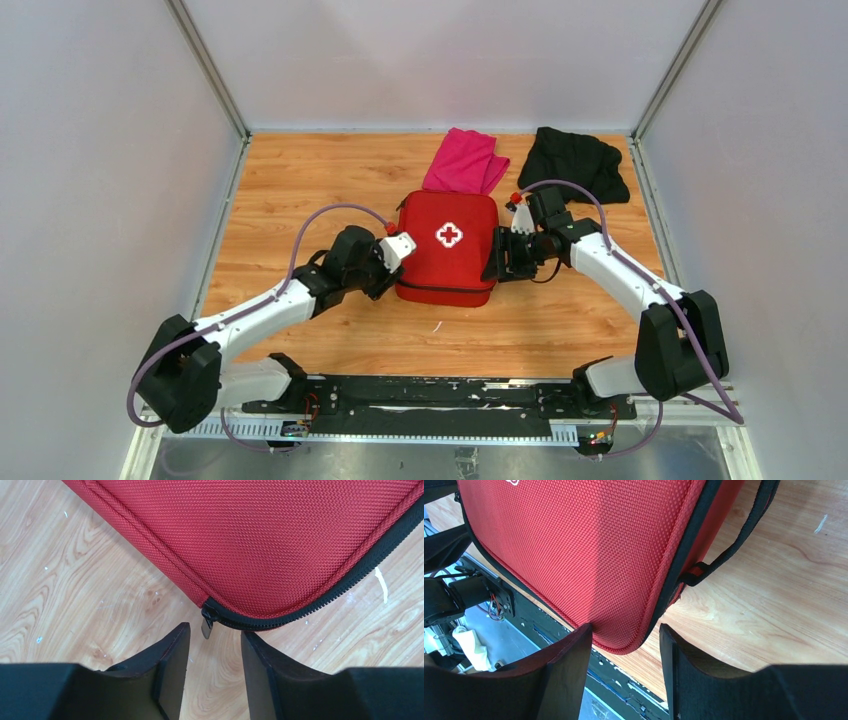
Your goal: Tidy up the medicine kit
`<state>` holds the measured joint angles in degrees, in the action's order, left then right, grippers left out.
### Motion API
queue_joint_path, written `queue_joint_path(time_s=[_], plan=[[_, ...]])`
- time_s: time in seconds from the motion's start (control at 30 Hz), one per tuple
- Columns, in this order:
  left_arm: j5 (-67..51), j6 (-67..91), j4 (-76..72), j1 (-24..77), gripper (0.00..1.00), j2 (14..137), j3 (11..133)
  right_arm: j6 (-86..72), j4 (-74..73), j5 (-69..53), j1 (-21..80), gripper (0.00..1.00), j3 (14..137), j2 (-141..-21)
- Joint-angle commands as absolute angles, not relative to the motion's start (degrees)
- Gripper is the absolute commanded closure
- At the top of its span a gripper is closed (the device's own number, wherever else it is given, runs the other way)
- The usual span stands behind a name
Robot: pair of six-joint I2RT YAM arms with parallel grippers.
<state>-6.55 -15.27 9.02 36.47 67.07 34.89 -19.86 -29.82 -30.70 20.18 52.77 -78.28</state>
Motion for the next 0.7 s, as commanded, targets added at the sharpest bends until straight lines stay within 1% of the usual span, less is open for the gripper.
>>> queue_joint_path(time_s=[0.0, 0.2, 0.47, 0.67], plan=[[-6.1, -17.0, 4.6, 36.7, 0.56, 68.5, 34.8, -19.1, -31.6, -31.8, 19.5, 0.44, 53.8, -78.3], [-6.5, -17.8, 5.4, 36.7, 0.69, 69.4, 35.5, -19.1, -31.5, -31.8, 19.4, 0.44, 53.8, -78.4], [-5.7, -18.2, 6.1, 36.7, 1.00, 68.9, 36.3, -19.3, -31.5, -31.2, 19.5, 0.44, 53.4, -78.3], [-5.8, -14.1, 9.0, 36.7, 1.00, 65.9, 37.5, -23.7, -30.5, -30.9, 19.5, 0.46, 51.3, -77.1]])
